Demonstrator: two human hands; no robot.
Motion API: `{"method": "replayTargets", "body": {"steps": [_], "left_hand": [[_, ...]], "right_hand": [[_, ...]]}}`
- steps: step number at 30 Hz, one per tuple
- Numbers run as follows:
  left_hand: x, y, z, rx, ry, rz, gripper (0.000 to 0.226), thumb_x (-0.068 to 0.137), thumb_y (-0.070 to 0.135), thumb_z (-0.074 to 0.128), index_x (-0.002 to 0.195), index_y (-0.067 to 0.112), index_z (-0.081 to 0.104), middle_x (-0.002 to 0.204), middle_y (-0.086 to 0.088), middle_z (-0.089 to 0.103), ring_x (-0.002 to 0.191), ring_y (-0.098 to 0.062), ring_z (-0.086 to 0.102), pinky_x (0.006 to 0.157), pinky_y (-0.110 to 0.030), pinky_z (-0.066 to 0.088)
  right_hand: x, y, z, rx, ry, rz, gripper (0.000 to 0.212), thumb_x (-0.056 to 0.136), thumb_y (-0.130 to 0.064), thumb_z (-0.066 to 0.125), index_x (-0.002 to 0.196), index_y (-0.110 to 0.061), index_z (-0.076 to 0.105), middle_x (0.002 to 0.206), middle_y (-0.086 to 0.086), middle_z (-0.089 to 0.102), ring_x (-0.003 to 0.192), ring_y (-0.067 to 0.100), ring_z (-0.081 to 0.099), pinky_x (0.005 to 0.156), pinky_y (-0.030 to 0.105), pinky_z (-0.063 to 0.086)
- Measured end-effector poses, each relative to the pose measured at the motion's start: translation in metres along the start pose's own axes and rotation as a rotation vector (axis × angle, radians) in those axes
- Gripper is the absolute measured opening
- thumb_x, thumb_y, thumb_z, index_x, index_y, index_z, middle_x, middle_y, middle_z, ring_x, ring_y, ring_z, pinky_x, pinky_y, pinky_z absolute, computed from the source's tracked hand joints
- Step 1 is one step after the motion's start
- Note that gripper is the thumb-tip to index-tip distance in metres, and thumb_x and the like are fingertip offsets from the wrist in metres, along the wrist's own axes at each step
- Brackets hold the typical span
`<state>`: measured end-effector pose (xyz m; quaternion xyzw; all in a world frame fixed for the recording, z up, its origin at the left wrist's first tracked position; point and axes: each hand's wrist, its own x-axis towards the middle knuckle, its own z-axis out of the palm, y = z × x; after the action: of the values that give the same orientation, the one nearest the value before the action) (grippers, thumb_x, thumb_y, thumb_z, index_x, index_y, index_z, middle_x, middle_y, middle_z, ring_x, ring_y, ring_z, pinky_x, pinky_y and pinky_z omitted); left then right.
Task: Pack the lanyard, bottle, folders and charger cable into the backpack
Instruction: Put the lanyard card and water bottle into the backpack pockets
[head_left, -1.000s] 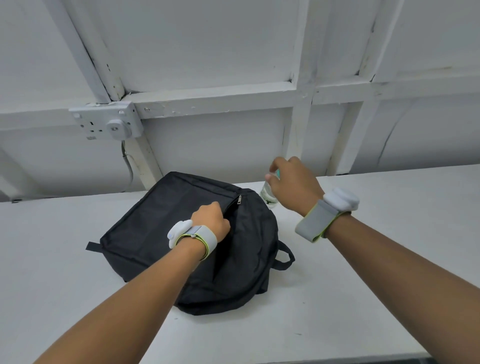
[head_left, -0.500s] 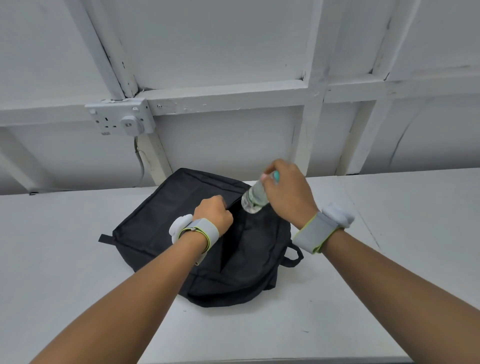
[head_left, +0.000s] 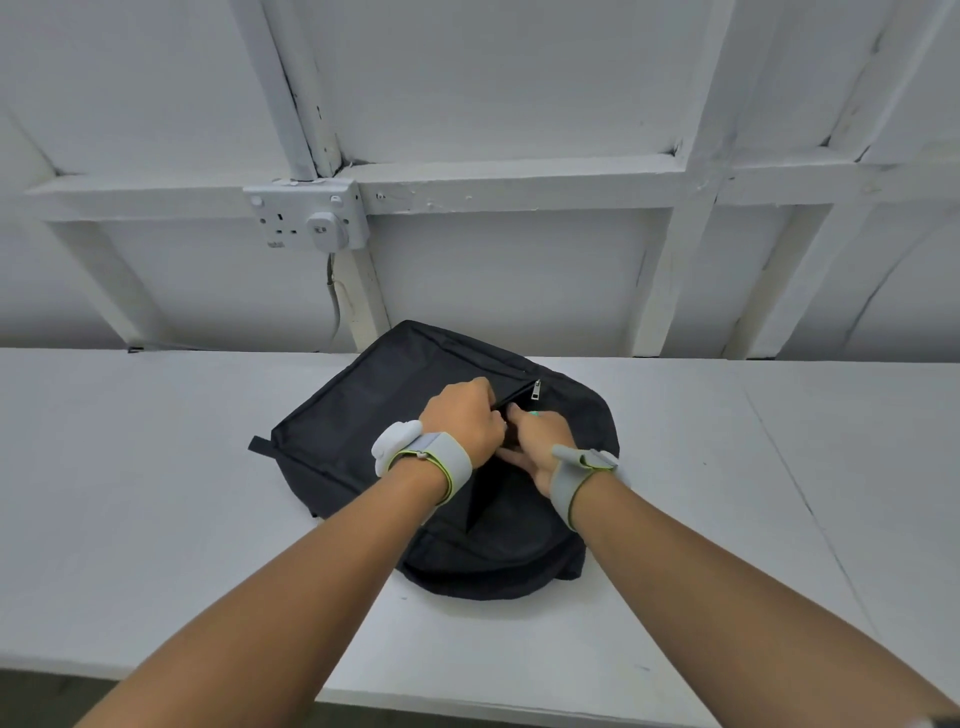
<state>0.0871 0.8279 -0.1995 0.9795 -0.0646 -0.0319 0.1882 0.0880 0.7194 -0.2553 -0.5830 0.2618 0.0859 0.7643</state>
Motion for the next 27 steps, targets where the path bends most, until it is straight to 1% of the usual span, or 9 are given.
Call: {"method": "replayTargets", "body": {"steps": [2, 5, 10, 13, 15, 17, 19, 23, 27], "left_hand": [[-0.002, -0.005, 0.000, -0.021, 0.005, 0.009, 0.022, 0.089, 0.031, 0.054, 0.108, 0.020, 0.060, 0.100, -0.003, 0.069, 0.089, -0.026, 0.065, 0.080, -0.038, 0.055], [-0.003, -0.009, 0.000, -0.044, 0.018, 0.048, 0.022, 0.088, 0.031, 0.054, 0.106, 0.021, 0.061, 0.098, -0.001, 0.069, 0.089, -0.026, 0.065, 0.080, -0.040, 0.055], [-0.003, -0.008, -0.001, -0.051, 0.019, 0.087, 0.023, 0.090, 0.031, 0.054, 0.109, 0.020, 0.061, 0.102, -0.001, 0.067, 0.091, -0.027, 0.064, 0.082, -0.041, 0.054], [-0.003, -0.011, 0.000, -0.062, 0.013, 0.080, 0.023, 0.090, 0.031, 0.054, 0.109, 0.020, 0.062, 0.102, -0.002, 0.067, 0.091, -0.027, 0.064, 0.083, -0.042, 0.054], [-0.004, -0.014, 0.001, -0.062, -0.006, 0.077, 0.023, 0.091, 0.031, 0.053, 0.109, 0.021, 0.062, 0.102, -0.001, 0.068, 0.091, -0.027, 0.064, 0.083, -0.041, 0.054], [-0.004, -0.016, 0.005, -0.065, -0.044, 0.064, 0.022, 0.091, 0.031, 0.053, 0.109, 0.021, 0.060, 0.103, -0.001, 0.068, 0.092, -0.027, 0.064, 0.084, -0.041, 0.054], [-0.005, -0.020, 0.008, -0.066, -0.096, 0.050, 0.022, 0.091, 0.032, 0.053, 0.109, 0.022, 0.059, 0.103, -0.001, 0.067, 0.092, -0.026, 0.064, 0.084, -0.042, 0.054], [0.000, -0.021, 0.013, -0.038, -0.181, 0.060, 0.024, 0.091, 0.034, 0.055, 0.113, 0.025, 0.060, 0.109, -0.001, 0.067, 0.098, -0.024, 0.064, 0.084, -0.037, 0.054], [0.012, -0.008, 0.015, 0.063, -0.254, 0.080, 0.027, 0.093, 0.039, 0.053, 0.112, 0.023, 0.064, 0.112, 0.000, 0.065, 0.102, -0.023, 0.062, 0.083, -0.033, 0.052]], "right_hand": [[0.004, 0.004, 0.001, -0.060, 0.016, -0.005, 0.025, 0.096, -0.025, 0.057, 0.094, -0.001, 0.064, 0.101, 0.016, 0.067, 0.096, 0.029, 0.067, 0.074, 0.038, 0.061], [0.007, 0.005, 0.010, -0.353, 0.064, -0.060, 0.031, 0.092, -0.035, 0.051, 0.102, -0.008, 0.061, 0.107, 0.015, 0.068, 0.096, 0.032, 0.066, 0.080, 0.046, 0.060], [0.015, -0.001, 0.021, -0.733, 0.078, -0.053, 0.038, 0.084, -0.018, 0.057, 0.120, -0.010, 0.045, 0.104, 0.021, 0.062, 0.098, 0.042, 0.064, 0.083, 0.051, 0.057], [0.017, 0.000, 0.022, -0.630, 0.047, -0.069, 0.025, 0.091, -0.012, 0.047, 0.112, -0.001, 0.052, 0.115, 0.026, 0.063, 0.104, 0.041, 0.062, 0.089, 0.046, 0.054], [0.018, 0.005, 0.022, -0.347, -0.018, 0.058, 0.045, 0.081, -0.013, 0.043, 0.126, -0.006, 0.050, 0.118, 0.021, 0.062, 0.104, 0.038, 0.062, 0.093, 0.049, 0.054], [0.020, 0.011, 0.018, -0.246, -0.078, 0.110, 0.053, 0.077, -0.012, 0.042, 0.129, -0.010, 0.049, 0.116, 0.019, 0.064, 0.101, 0.035, 0.064, 0.092, 0.051, 0.055], [0.015, 0.009, 0.014, -0.315, -0.139, 0.129, 0.043, 0.083, -0.006, 0.042, 0.124, -0.003, 0.054, 0.111, 0.022, 0.065, 0.094, 0.035, 0.066, 0.088, 0.051, 0.057], [0.006, -0.009, 0.000, -0.620, -0.124, 0.066, 0.012, 0.088, -0.001, 0.047, 0.092, -0.001, 0.058, 0.098, 0.026, 0.069, 0.083, 0.040, 0.073, 0.077, 0.050, 0.060], [0.008, -0.039, -0.027, -1.009, -0.036, -0.154, 0.018, 0.085, -0.014, 0.052, 0.080, -0.004, 0.066, 0.081, 0.016, 0.075, 0.068, 0.034, 0.073, 0.069, 0.041, 0.061]]}}
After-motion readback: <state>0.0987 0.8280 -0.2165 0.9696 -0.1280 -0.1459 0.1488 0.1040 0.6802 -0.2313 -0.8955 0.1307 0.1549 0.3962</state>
